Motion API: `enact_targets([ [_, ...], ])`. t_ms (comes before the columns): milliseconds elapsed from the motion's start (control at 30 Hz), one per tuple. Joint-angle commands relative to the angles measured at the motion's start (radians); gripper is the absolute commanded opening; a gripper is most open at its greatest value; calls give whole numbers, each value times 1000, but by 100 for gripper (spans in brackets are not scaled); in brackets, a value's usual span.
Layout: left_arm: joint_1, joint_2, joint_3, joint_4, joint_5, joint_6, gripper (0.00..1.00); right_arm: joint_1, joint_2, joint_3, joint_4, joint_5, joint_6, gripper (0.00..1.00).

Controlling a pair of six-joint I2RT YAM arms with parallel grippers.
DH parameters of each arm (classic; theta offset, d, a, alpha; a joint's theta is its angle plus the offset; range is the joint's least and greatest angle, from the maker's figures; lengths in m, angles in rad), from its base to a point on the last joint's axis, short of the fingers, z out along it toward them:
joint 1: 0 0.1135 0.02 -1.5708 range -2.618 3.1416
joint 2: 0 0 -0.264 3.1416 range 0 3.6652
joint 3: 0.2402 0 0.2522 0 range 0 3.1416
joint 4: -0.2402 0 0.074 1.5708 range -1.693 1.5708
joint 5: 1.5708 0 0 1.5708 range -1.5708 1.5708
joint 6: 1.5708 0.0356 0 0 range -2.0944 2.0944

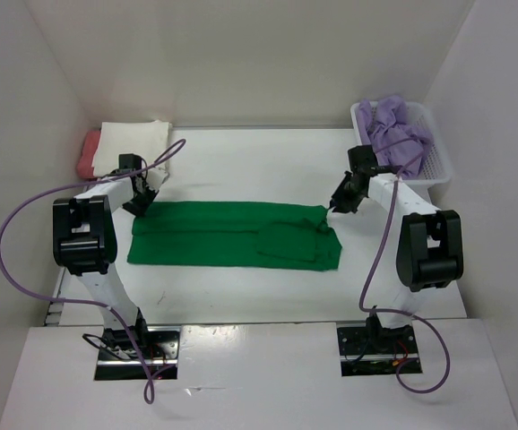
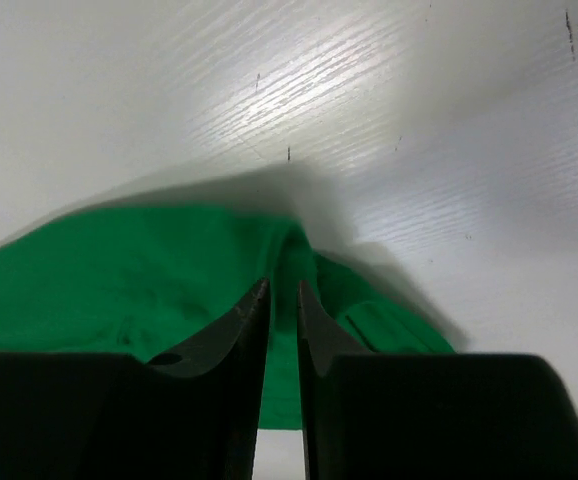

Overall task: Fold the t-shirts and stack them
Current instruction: Fold the other side of the tshirt into a rectangle

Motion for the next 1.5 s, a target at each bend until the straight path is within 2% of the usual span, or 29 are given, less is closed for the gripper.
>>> enact_targets([
  [0, 8, 21, -51, -99, -27, -24, 0, -9, -40, -5, 18, 48, 11, 22],
  [333, 8, 40, -51, -99, -27, -24, 0, -40, -31, -51, 44, 6, -32, 25],
  [533, 8, 40, -51, -99, -27, -24, 0, -40, 117, 93, 56, 38, -105, 23],
  [700, 8, 40, -51, -99, -45, -24, 0, -20, 162, 89, 59, -27, -157, 39],
  [1267, 8, 58, -32, -117, -45, -24, 0, 34, 216, 100, 87, -51, -168, 42],
  [1467, -1, 58, -32, -117, -45, -24, 0, 52, 282, 172, 99, -19, -178, 45],
])
